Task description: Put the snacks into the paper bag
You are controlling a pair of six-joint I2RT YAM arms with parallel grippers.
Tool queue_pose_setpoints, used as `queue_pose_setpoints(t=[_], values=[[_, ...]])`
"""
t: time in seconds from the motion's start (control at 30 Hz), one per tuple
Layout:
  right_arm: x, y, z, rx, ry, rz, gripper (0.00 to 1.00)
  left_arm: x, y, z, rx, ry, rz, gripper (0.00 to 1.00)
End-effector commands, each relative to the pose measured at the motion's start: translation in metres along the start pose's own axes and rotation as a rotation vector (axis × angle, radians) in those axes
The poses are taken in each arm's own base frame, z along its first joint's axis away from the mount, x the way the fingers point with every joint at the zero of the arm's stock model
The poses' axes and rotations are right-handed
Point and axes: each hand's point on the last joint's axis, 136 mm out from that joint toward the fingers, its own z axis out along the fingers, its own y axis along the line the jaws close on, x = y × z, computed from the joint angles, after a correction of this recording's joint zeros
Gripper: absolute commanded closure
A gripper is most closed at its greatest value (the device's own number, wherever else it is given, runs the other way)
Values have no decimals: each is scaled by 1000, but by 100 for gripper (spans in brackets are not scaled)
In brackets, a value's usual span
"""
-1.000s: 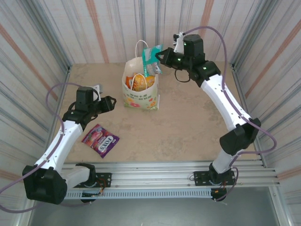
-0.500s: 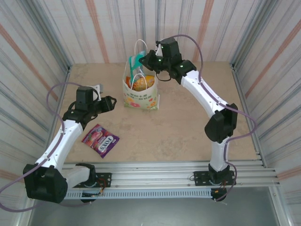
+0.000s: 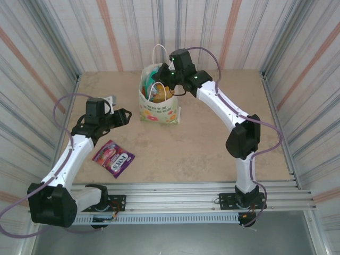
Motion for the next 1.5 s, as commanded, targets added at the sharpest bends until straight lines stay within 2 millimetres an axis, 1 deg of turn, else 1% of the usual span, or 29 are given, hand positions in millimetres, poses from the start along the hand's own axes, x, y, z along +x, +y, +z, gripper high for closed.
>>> queue_pose_setpoints(t=[0.0,0.07,0.13,0.3,0.5,0.63,0.8,0.87,0.93,0.97,1.03,1.1,1.23,1.33,1.47], values=[[-8,28,-26,-30,-59,-36,100,5,2,4,12,17,0,38],[-5,27,-26,-24,-56,-37,100,4,2,5,15,14,0,38],[-1,24,-21,-16,-44,-31,100,5,2,6,21,15,-2,38],[10,14,2,-4,-1,-17,100,6,1,6,26,28,-6,38],[16,-15,26,98,47,-52,100,5,1,4,21,25,2,38],[17,-30,28,165,54,-86,99,5,1,4,19,33,4,38],[10,-47,18,257,34,-143,94,3,0,4,22,32,4,38],[2,-58,8,331,11,-191,86,2,-1,3,21,31,4,37],[-5,-67,-5,414,-3,-238,75,1,-2,3,23,30,4,37],[-10,-70,-11,448,-11,-264,71,1,-2,2,23,31,6,37],[-17,-71,-24,489,-29,-299,68,0,-3,1,22,31,8,37],[-24,-67,-37,505,-54,-329,65,0,-3,0,22,36,9,37],[-33,-46,-58,467,-92,-364,64,2,-5,-4,25,46,12,37],[-31,-30,-66,417,-94,-389,64,5,-5,-7,21,52,7,37],[-24,-16,-72,377,-75,-423,63,12,-2,-14,1,72,-25,36]])
